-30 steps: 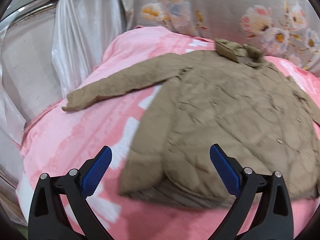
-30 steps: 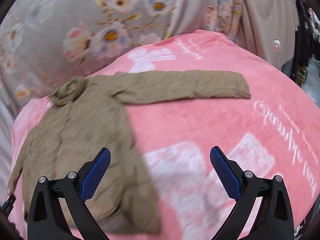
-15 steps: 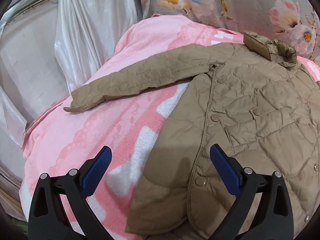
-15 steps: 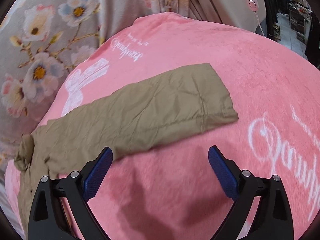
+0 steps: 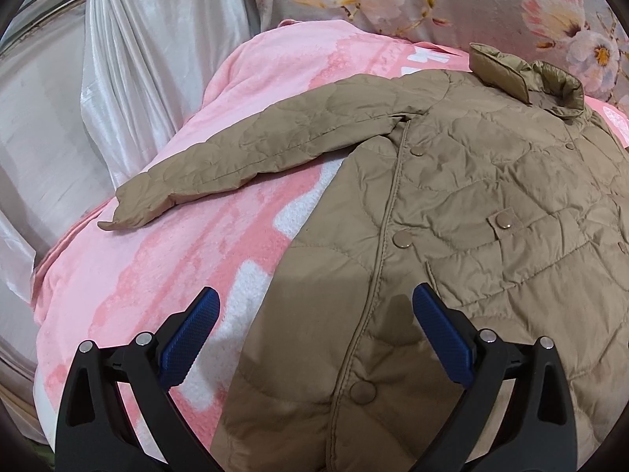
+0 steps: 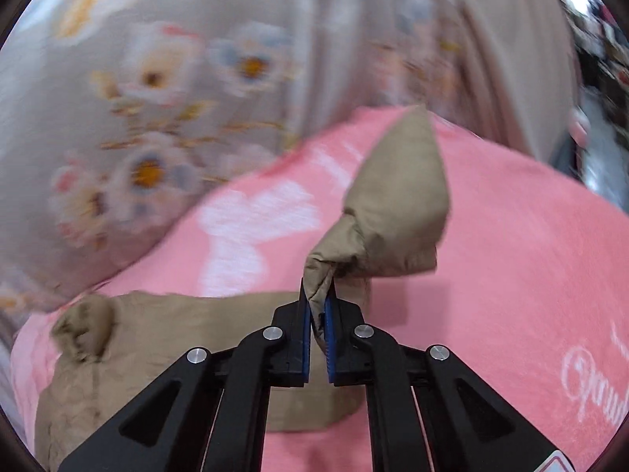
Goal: Fold large clothes
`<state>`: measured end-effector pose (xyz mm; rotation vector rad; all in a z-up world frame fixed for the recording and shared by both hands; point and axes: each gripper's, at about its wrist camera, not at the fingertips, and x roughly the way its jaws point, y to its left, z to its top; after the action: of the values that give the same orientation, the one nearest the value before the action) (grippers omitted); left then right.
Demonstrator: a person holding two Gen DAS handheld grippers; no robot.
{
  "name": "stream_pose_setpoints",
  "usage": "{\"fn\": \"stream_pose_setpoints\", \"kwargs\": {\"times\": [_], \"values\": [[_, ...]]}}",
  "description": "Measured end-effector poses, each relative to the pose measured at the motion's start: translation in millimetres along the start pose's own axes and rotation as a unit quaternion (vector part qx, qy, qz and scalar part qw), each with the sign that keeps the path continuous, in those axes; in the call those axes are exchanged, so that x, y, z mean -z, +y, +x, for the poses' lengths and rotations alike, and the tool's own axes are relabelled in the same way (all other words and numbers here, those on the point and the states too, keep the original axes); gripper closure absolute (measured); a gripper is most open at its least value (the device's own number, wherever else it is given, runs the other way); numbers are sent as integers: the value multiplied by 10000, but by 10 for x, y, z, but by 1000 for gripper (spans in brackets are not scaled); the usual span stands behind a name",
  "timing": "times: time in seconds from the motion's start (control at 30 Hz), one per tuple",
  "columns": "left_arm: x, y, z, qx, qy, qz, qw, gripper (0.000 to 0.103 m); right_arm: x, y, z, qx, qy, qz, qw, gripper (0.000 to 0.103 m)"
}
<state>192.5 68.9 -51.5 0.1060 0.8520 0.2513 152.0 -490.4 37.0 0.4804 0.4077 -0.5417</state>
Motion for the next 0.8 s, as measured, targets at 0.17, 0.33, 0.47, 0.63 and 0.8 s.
{"fn": "stream_pose_setpoints", "kwargs": {"times": [0.17, 0.33, 0.47, 0.63, 0.8], "values": [[-5, 97, 53, -68, 29, -109, 9999, 7, 164, 1203, -169, -957, -11, -1092, 9894, 97], [36, 236, 128, -98, 118, -205, 9997, 7, 655, 2082, -172, -1651, 359, -1880, 9675, 97], [37, 298, 144, 36, 150, -343, 9993, 7, 1163, 2592, -107, -2071, 875, -2355, 9455, 97], [-107, 208, 63, 624, 81, -427, 9971, 7, 1778, 3023, 0, -2355, 1521, -2882, 9156, 96], [-239, 16, -71, 1020, -108, -345, 9941, 7, 2179, 3234, -61, -2500, 1884, -3283, 8912, 89]]}}
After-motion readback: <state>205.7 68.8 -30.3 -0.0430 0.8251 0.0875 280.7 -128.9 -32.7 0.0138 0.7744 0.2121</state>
